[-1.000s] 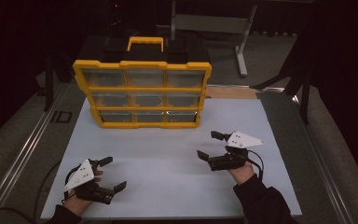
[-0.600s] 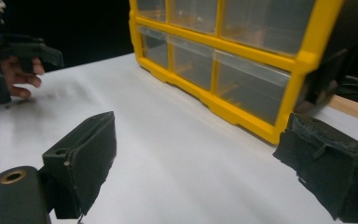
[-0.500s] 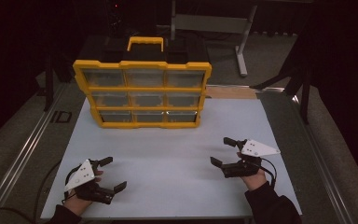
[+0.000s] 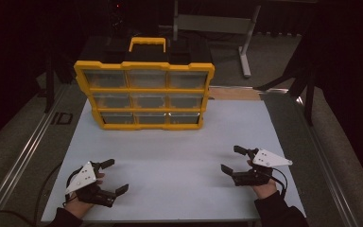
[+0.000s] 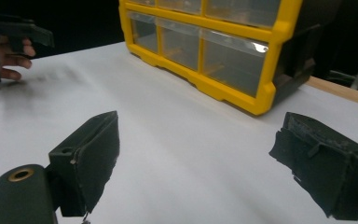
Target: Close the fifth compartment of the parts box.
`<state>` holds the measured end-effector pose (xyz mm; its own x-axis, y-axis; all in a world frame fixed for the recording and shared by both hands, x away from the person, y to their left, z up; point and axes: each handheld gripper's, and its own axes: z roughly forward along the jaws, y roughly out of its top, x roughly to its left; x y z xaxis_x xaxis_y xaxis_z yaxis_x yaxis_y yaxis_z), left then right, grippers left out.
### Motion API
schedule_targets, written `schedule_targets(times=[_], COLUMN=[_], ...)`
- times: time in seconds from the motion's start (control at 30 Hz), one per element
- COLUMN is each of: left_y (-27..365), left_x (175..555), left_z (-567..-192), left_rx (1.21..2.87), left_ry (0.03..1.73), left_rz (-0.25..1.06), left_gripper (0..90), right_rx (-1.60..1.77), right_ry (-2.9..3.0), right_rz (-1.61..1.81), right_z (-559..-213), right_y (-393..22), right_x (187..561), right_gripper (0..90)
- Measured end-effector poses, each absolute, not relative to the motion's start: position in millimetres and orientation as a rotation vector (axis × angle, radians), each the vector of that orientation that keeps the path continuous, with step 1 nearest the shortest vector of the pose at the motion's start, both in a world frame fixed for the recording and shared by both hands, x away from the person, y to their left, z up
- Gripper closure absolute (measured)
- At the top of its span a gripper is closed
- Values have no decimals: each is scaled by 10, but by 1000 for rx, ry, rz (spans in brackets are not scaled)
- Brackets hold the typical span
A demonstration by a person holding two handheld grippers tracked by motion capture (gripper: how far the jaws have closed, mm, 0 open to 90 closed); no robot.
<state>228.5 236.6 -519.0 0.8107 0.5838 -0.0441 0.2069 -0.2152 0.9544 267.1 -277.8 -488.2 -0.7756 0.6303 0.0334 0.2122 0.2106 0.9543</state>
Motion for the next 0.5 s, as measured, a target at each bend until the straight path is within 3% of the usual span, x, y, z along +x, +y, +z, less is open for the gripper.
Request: schedule_targets(times=[0.5], left_y=[2373], left_x=[2282], left_z=[-5192], left_rx=[1789], left_ry=[608], left_rz=[389], left_gripper=[0], right_rx=[762], right_ry=[2165], right_rz=[1572], right_z=[-5067], right_y=[-2769], right_x=[2608], right_gripper=[113])
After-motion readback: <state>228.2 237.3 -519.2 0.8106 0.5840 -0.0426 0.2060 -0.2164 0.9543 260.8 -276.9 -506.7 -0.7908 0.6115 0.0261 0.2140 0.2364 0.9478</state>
